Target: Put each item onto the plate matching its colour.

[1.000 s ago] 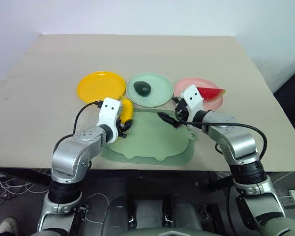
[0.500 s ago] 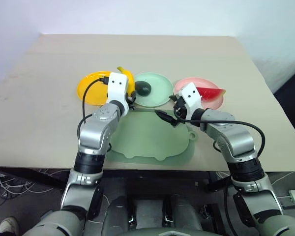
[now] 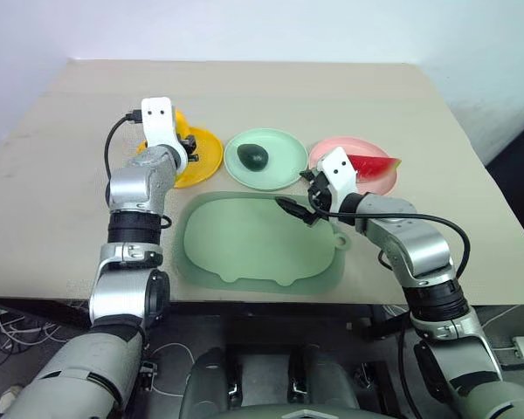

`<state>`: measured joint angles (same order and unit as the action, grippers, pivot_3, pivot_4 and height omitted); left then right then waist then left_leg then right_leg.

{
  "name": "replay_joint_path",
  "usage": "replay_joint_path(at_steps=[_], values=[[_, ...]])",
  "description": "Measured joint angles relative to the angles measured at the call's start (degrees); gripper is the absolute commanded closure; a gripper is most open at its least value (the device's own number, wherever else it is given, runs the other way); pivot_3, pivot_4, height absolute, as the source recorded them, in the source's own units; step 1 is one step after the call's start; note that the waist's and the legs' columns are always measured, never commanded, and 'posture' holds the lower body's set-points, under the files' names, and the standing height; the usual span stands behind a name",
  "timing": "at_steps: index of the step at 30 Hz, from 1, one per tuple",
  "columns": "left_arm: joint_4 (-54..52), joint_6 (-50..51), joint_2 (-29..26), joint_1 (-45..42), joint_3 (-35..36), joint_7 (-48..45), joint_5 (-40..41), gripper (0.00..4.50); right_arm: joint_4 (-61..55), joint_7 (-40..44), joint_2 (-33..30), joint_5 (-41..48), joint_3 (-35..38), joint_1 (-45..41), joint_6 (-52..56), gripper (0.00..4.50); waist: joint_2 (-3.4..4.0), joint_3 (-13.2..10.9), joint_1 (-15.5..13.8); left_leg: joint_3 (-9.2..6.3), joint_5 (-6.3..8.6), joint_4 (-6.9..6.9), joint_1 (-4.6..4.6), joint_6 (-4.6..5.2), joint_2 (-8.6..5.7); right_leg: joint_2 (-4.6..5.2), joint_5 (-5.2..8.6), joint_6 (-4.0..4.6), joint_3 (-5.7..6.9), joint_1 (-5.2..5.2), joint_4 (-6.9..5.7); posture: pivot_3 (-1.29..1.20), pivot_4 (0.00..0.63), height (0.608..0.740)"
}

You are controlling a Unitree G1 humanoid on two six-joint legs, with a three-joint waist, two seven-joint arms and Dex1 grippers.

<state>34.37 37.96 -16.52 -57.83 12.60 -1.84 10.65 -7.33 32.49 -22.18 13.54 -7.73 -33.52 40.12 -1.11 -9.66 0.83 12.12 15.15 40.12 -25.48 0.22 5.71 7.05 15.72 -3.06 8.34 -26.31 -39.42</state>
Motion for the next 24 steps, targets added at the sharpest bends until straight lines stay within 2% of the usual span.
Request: replay_joint_path(at_steps=[8,9,15,20,24], values=[[11.3,-7.6,-0.3,-1.2,-0.4,-3.0,-0.6,2.63,3.4,-0.8,0.4,-2.6,-0.5,0.4,-2.8,0.00,0.00,0.0,0.2,0.12,0.00,0.00,0.00,-0.01,0.00,0.00,0.00,0.00,0.00,-0.01,-0.02,0.00,0.150,0.695],[12.2,-8.5,-0.3,-1.5,-0.3,-3.1,-0.6,1.91,3.8,-0.9,0.4,-3.0,-0.5,0.7,-3.4,0.00,-0.01,0.0,0.3,0.13,0.00,0.00,0.00,-0.01,0.00,0.00,0.00,-0.01,0.00,-0.01,-0.02,0.00,0.150,0.695],[13.3,-9.7,-0.9,-1.5,-0.4,-3.3,-0.8,0.04,4.8,-1.2,0.7,-3.9,-0.7,1.5,-4.1,0.00,-0.01,0.0,0.4,0.13,-0.01,0.00,0.00,-0.01,0.00,-0.01,0.00,-0.01,0.00,-0.02,-0.03,0.00,0.150,0.695],[9.5,-9.7,-1.5,-1.1,-2.1,-3.8,-2.1,0.04,4.8,-1.2,0.9,-4.3,-0.7,1.5,-4.5,0.00,-0.01,0.0,0.3,0.13,-0.01,0.01,-0.02,-0.01,0.00,-0.01,0.00,-0.01,0.00,-0.02,-0.03,0.00,0.150,0.695],[-1.5,-9.6,-1.9,3.0,-5.2,-4.3,-4.3,0.04,4.8,-1.2,1.1,-4.2,-0.6,1.5,-5.0,0.00,-0.01,0.0,0.4,0.13,-0.01,0.00,0.00,-0.02,0.01,-0.01,0.01,-0.01,-0.02,-0.03,-0.03,0.00,0.150,0.695]])
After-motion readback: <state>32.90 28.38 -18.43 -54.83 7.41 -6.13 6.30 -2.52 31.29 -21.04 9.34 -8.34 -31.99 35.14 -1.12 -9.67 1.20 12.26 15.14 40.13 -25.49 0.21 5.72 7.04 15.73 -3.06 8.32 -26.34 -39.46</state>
